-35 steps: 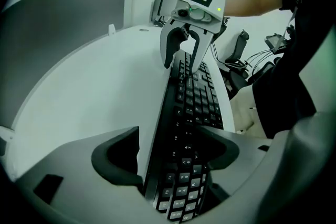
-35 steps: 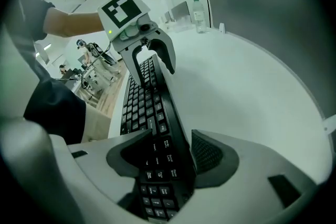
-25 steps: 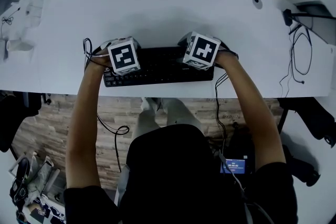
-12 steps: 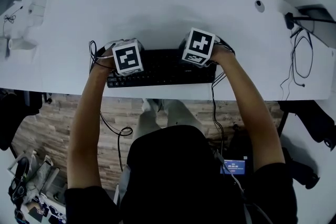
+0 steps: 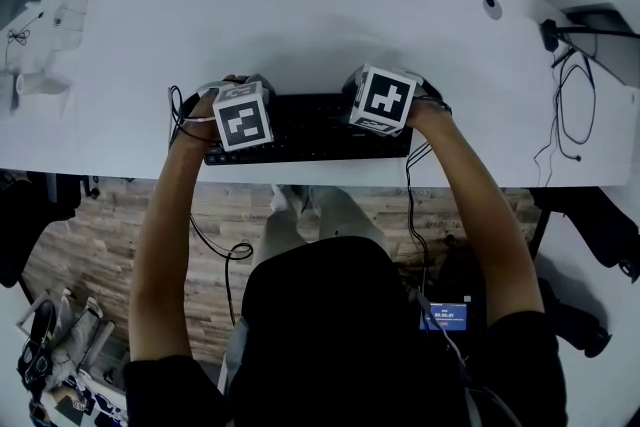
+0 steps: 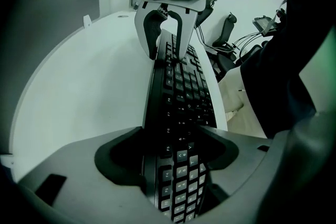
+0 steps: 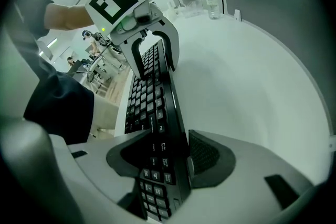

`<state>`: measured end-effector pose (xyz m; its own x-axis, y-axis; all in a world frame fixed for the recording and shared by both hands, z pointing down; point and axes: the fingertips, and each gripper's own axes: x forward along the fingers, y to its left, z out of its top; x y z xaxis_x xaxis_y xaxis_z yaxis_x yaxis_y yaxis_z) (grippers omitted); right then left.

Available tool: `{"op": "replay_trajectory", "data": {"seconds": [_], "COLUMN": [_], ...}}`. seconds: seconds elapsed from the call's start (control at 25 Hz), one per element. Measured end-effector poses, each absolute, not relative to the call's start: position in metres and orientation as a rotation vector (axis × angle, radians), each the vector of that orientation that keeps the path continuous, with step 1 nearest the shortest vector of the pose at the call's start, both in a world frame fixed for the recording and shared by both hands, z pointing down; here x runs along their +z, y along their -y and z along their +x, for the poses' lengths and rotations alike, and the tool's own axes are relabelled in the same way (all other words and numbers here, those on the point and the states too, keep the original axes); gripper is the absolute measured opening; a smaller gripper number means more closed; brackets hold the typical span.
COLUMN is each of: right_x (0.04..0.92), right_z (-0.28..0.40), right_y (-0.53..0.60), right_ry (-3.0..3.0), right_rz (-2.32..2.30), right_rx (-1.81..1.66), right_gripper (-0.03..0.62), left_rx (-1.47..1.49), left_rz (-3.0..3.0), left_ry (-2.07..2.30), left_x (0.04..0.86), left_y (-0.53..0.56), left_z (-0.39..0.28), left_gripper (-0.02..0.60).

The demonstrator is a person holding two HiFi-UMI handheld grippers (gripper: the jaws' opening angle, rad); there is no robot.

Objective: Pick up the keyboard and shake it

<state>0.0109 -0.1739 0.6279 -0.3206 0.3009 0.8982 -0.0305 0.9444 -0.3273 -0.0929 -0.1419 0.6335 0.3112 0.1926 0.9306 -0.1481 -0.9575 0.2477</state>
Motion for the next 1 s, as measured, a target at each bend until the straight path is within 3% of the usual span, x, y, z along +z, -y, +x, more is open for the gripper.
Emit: {"op": "replay_trajectory", "data": {"seconds": [1.0], "right_x": [0.584], "right_z": [0.014], "right_y": [0.145], "right_ry": [1.883], "right_rz": [0.052], "right_rx": [-0.003], "right_gripper": [0.225], "left_rx": [1.887], "left_rz": [2.523], "left_ry": [0.318], "left_x": [0.596], "left_y": [0.117], "left_z": [-0.093], "left_gripper": [0.333]}}
